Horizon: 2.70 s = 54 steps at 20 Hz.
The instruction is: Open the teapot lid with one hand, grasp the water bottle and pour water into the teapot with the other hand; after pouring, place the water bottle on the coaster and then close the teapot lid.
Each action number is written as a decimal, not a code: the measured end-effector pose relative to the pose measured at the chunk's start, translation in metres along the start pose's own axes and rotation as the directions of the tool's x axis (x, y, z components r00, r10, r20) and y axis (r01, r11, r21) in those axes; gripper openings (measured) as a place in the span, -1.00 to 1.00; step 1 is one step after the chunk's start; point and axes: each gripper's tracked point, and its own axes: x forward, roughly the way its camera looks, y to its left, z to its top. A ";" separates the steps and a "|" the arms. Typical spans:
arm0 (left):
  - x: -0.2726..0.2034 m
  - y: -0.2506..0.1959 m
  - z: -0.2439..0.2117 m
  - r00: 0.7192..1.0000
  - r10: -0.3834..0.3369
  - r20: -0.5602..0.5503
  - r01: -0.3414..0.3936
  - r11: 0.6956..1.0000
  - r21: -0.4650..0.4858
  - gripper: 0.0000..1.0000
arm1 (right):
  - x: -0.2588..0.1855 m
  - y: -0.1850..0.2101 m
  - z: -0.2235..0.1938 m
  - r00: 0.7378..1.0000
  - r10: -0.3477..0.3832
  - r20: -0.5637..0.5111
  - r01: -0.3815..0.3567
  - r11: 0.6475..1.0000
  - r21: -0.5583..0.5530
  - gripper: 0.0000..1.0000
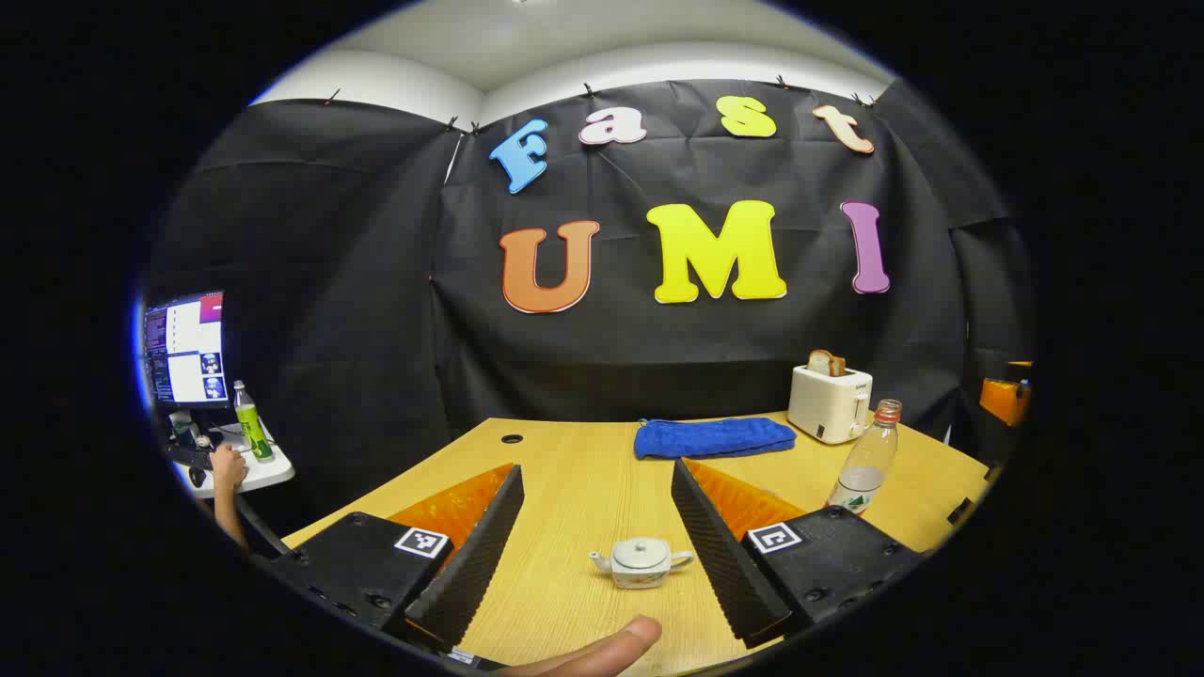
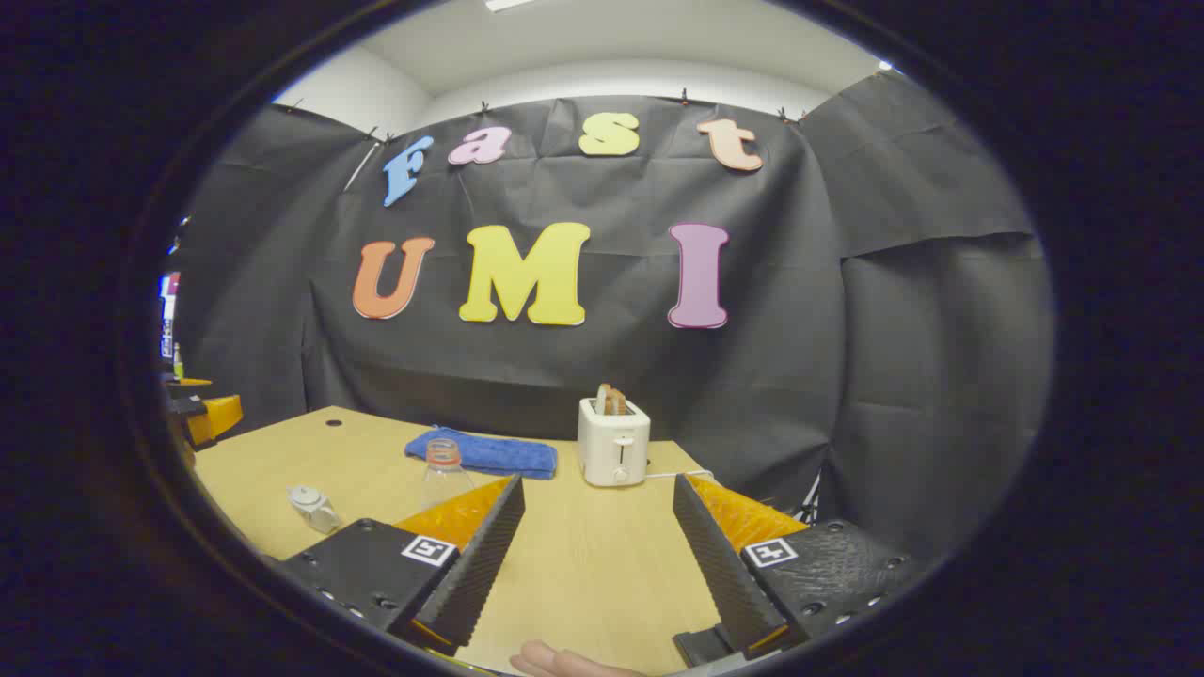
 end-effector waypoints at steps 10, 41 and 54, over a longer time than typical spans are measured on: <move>0.001 -0.014 -0.006 0.999 -0.051 -0.012 0.051 0.999 -0.006 0.98 | 0.005 -0.004 -0.004 1.000 -0.016 -0.011 0.016 0.999 -0.037 0.90; 0.096 -0.050 -0.115 0.981 -0.145 -0.126 0.139 0.989 -0.057 0.64 | 0.023 0.002 -0.031 0.995 -0.055 -0.081 0.046 0.993 -0.106 0.96; 0.108 -0.049 -0.134 0.977 -0.142 -0.160 0.139 0.990 -0.026 -0.32 | 0.028 0.020 -0.044 0.994 -0.025 -0.109 0.011 0.992 -0.124 0.96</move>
